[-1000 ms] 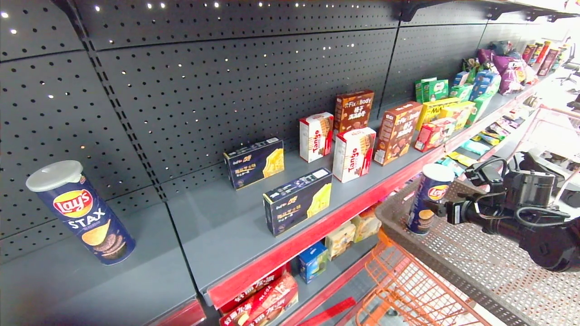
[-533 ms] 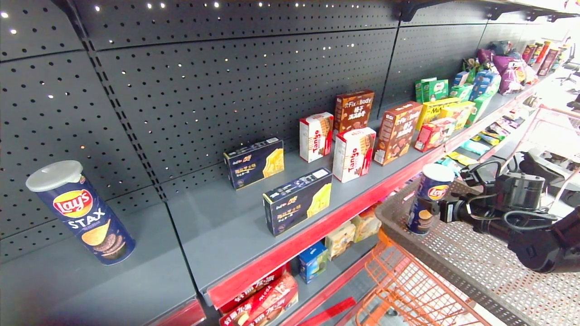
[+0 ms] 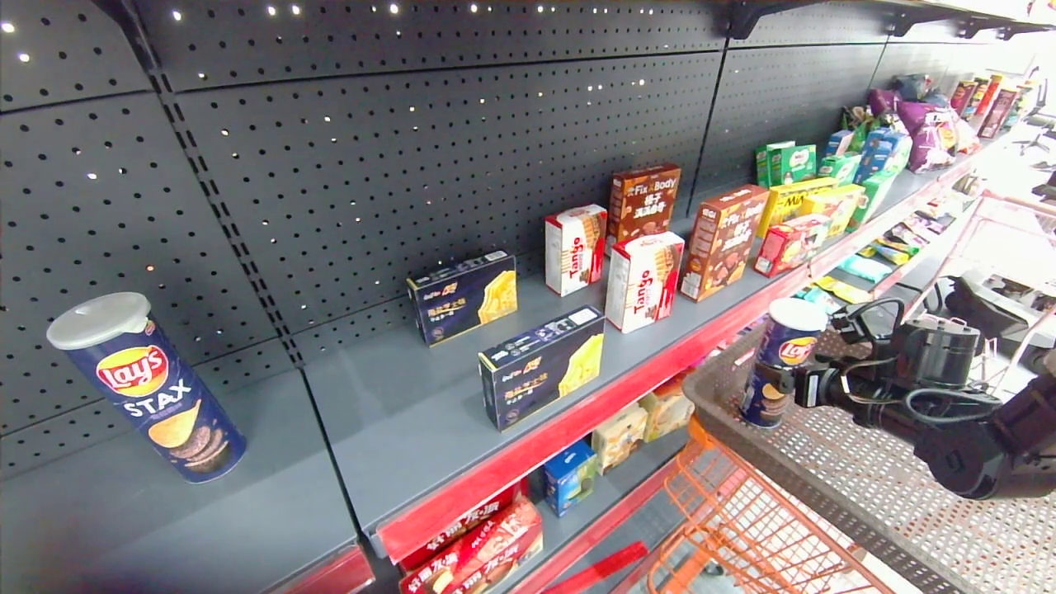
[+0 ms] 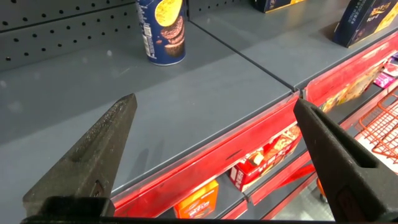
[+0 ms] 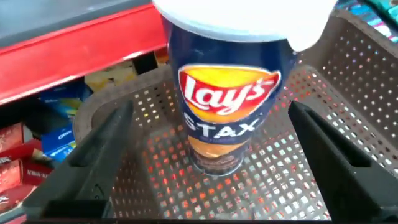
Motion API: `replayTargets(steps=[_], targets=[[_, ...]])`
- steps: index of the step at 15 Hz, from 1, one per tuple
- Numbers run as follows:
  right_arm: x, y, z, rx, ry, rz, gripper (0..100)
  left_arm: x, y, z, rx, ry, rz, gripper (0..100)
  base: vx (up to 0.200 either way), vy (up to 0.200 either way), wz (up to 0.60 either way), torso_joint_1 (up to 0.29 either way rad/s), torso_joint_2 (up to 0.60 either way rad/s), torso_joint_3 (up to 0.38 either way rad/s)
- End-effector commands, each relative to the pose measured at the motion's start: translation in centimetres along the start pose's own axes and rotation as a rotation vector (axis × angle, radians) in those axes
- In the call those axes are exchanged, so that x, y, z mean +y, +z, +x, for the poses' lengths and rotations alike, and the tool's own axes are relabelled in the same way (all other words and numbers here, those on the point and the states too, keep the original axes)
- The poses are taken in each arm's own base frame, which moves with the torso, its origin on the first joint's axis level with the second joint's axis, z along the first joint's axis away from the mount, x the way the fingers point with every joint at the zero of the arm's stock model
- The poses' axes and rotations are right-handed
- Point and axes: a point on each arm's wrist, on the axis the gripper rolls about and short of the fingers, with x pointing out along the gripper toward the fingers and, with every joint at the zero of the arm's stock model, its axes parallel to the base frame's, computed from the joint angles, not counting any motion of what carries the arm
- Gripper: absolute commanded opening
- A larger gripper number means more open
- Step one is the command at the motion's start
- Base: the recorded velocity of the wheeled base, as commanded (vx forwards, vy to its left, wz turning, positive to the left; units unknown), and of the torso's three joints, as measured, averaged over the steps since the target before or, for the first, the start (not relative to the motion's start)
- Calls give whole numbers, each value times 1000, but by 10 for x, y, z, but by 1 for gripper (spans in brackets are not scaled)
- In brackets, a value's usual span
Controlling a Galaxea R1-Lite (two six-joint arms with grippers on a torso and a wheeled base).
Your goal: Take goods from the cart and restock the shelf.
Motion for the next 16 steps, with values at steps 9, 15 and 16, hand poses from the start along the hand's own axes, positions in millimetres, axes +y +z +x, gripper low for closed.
replayTargets(steps=[9, 15, 16], targets=[[-4, -6, 28, -34, 4, 18, 100, 0, 0, 0, 0, 1, -1, 100, 0, 0, 0, 0, 0, 0], [-6, -13, 44, -41, 8, 16, 100, 0, 0, 0, 0, 1, -1, 100, 0, 0, 0, 0, 0, 0], [-6, -14, 45, -38, 8, 17, 100, 0, 0, 0, -1, 1, -1, 100, 0, 0, 0, 0, 0, 0]])
